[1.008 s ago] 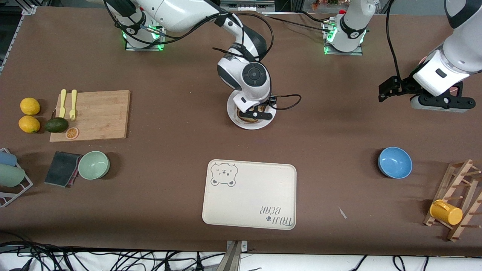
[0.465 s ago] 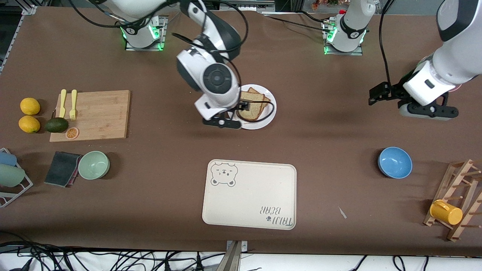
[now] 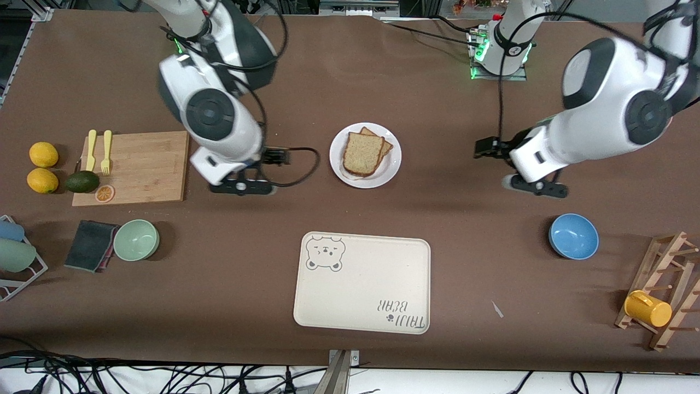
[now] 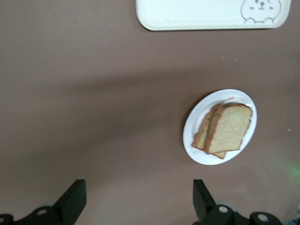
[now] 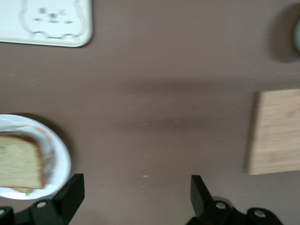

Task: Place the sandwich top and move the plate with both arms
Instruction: 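Withdraw the right gripper while the left gripper reaches the plate rim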

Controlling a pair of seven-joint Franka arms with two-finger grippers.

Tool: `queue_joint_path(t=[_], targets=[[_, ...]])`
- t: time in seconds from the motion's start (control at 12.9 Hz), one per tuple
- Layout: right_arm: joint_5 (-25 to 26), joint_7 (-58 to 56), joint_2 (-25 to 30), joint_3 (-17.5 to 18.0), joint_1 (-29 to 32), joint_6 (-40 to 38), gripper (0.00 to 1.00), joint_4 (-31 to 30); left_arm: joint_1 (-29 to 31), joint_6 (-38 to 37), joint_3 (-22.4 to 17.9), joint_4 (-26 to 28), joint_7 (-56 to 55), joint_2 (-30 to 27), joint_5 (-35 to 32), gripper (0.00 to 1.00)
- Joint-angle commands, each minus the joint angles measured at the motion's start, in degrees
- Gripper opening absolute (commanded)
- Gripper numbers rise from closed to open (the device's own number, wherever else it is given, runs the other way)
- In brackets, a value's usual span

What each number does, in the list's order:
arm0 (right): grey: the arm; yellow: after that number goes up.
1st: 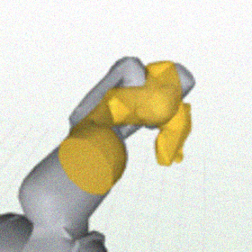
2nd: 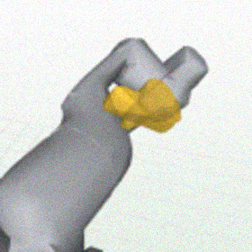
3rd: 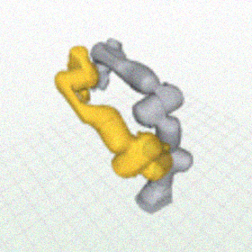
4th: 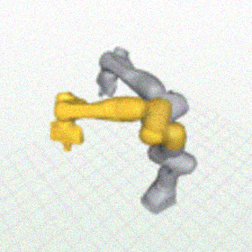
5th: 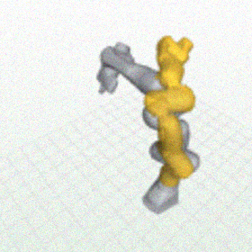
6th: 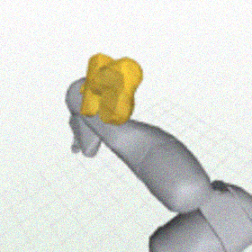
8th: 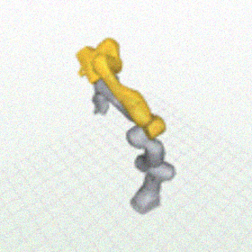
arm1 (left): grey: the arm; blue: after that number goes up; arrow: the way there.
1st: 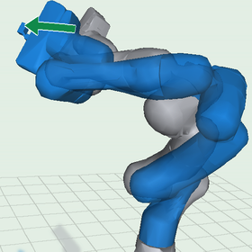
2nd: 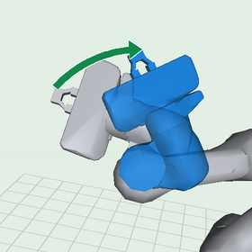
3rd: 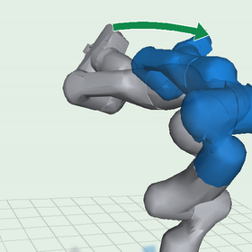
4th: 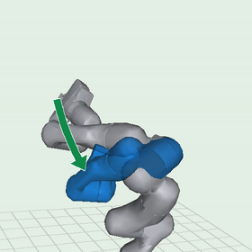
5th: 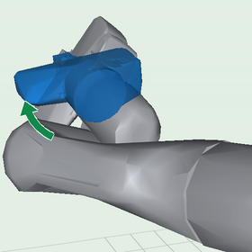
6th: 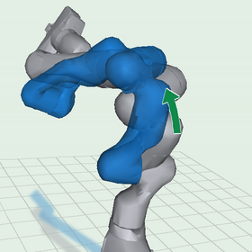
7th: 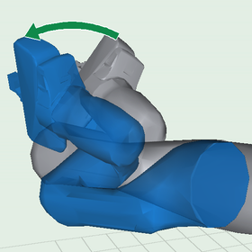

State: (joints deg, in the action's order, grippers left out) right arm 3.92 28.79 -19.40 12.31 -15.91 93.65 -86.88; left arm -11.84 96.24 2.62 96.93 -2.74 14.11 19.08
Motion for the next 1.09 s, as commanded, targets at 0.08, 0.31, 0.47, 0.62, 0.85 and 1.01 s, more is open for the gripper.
queue_joint_path(t=[0.08, 0.31, 0.47, 0.62, 0.85, 1.01], targets=[[1.17, -11.43, 15.51, 0.35, 9.91, 4.17, 1.00, -17.00, -2.04, 1.83, -0.34, -2.80, 1.07, 8.29, 11.04, 1.00], [1.61, -26.38, 17.90, -7.01, 12.83, 3.21, 1.00, -16.13, -6.51, 8.76, 0.71, -1.40, 6.33, 12.42, 11.59, 1.00], [1.26, -28.68, 18.79, -10.36, 13.80, 2.07, 1.00, -13.77, -7.67, 13.85, 1.67, 2.28, 7.13, 13.14, 13.42, 1.00], [0.83, -31.94, 17.74, -10.47, 14.50, -1.53, 1.00, -9.81, -7.32, 20.79, 3.70, 7.64, 12.89, 13.31, 17.20, 1.00], [0.56, -31.78, 17.91, -10.47, 15.56, -1.63, 1.00, -9.01, -6.53, 24.78, 3.70, 12.48, 26.87, 15.15, 29.72, 1.00], [0.47, -30.90, 17.65, -10.12, 15.56, -1.63, 1.00, -7.26, -6.00, 27.75, 3.70, 16.70, 35.83, 15.59, 38.19, 1.00]])
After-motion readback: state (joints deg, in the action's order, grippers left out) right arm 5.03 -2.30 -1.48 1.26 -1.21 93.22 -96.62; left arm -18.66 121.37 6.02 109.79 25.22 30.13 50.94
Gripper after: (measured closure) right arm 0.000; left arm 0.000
